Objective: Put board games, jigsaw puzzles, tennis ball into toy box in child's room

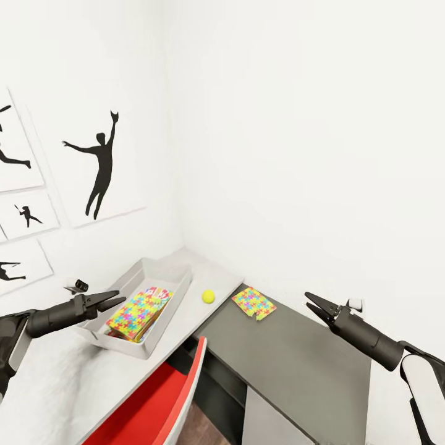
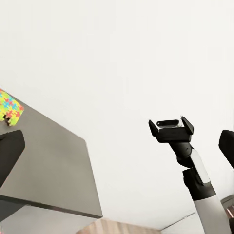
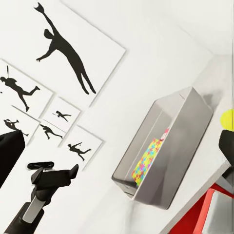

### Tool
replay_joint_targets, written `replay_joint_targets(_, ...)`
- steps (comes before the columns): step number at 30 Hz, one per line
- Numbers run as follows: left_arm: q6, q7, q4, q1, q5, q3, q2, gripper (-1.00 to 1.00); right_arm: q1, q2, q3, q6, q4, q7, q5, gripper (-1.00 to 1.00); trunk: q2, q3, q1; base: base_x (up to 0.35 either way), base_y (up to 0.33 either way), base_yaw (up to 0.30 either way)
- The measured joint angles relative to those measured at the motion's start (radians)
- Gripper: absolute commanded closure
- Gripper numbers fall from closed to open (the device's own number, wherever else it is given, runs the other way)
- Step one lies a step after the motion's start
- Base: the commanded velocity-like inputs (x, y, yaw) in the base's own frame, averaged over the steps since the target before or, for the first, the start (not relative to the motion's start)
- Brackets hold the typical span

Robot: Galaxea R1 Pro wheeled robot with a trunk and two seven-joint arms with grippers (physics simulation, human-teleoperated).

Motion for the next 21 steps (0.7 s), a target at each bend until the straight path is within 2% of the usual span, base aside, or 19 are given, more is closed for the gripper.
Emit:
replay_joint_targets(8, 0.0, 0.0, 0.0, 0.0, 0.0, 0.0, 0.0, -1.0, 0.0, 0.0, -0.001, 0.001, 0.001, 0.004, -0.001, -1.0, 0.0, 0.005, 0.0, -0.044, 0.0, -0.076)
replay_joint_targets(12, 0.0, 0.0, 0.0, 0.0, 0.0, 0.0, 0.0, -1.0, 0.0, 0.0, -0.001, 0.001, 0.001, 0.005, -0.001, -1.0, 0.0, 0.004, 0.001, -0.211, 0.0, -0.119)
replay_joint_targets(21, 0.0, 0.0, 0.0, 0.0, 0.0, 0.0, 0.0, -1.0, 0.0, 0.0, -0.003, 0.001, 0.002, 0.005, -0.002, -1.0, 0.0, -0.001, 0.001, -0.254, 0.0, -0.237)
